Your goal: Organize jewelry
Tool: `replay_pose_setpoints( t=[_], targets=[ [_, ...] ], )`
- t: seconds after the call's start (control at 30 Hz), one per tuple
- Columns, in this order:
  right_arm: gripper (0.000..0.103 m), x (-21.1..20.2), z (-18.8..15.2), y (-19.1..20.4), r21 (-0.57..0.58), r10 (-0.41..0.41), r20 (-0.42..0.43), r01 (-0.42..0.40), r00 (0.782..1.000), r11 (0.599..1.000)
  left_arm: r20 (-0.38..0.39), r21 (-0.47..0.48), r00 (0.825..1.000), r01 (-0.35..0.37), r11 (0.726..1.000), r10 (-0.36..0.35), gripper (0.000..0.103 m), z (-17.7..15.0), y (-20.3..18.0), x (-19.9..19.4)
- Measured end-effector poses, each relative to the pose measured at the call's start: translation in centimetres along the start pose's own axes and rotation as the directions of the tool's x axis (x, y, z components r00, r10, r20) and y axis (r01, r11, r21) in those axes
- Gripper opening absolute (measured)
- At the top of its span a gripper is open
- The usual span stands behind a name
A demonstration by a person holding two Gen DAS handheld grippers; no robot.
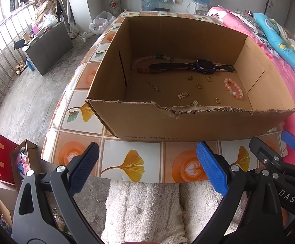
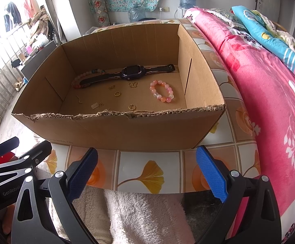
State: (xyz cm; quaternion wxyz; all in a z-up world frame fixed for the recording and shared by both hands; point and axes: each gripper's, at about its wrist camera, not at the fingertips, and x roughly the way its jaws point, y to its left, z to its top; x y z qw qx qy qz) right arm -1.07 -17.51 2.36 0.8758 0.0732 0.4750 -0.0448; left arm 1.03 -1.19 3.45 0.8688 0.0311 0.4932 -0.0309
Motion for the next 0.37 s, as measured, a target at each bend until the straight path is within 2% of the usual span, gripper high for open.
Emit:
replay_pose_setpoints(
  t=[0.37],
  targets=[
    [0.094, 0.03, 0.00, -0.03, 0.000, 0.000, 0.000, 0.000, 1.000, 1.000, -0.006, 0.000, 1.000, 0.003, 1.000, -0.003, 0.093, 0.02, 0.15, 0.26]
  ],
)
